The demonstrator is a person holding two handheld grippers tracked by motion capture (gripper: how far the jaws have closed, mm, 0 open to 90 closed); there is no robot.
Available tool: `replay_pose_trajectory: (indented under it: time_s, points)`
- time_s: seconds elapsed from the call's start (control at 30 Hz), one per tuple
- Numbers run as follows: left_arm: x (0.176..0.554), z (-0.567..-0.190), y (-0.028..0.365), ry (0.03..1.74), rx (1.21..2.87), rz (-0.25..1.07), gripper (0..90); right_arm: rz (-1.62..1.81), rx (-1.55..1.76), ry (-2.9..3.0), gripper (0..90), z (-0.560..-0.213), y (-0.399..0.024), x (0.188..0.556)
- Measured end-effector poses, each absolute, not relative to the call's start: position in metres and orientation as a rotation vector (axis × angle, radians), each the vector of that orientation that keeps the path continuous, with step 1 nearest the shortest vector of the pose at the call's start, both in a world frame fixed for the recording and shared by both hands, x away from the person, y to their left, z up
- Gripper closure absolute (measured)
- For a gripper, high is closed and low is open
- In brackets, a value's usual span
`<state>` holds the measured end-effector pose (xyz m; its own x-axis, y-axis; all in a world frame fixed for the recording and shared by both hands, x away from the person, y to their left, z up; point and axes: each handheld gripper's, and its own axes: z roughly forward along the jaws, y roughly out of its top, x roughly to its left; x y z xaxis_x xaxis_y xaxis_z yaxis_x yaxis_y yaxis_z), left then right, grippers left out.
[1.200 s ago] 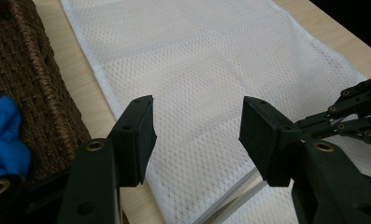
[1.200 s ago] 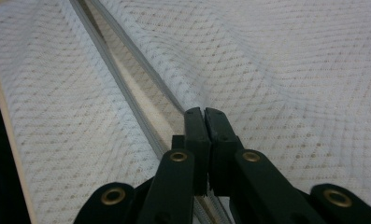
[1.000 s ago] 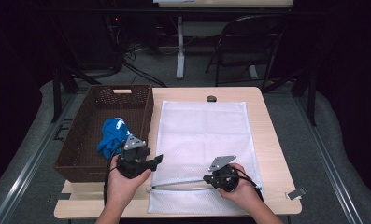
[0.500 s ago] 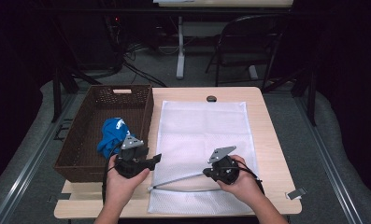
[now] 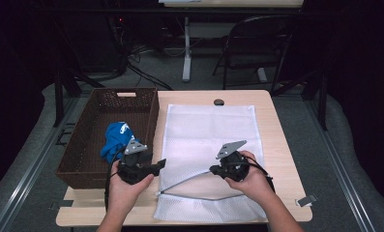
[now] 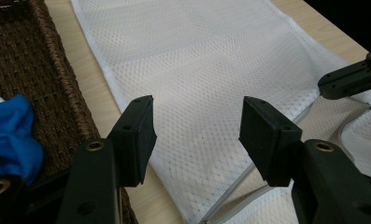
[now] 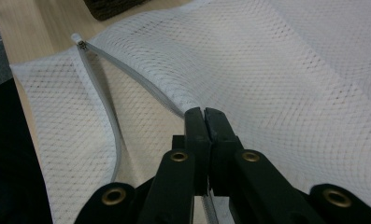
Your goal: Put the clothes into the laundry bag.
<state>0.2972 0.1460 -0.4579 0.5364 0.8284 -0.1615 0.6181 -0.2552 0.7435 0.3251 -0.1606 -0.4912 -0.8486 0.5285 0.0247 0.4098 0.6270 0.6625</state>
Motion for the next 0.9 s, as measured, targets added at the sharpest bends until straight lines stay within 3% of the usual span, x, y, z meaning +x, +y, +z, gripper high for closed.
replay_pose_trajectory:
  time_s: [0.9]
  points:
    - [0.306,-0.436,0.157,1.221,1.979,0.375,40.2,1.083,0.76,2.621,88.9,-0.48,-0.161,0.321]
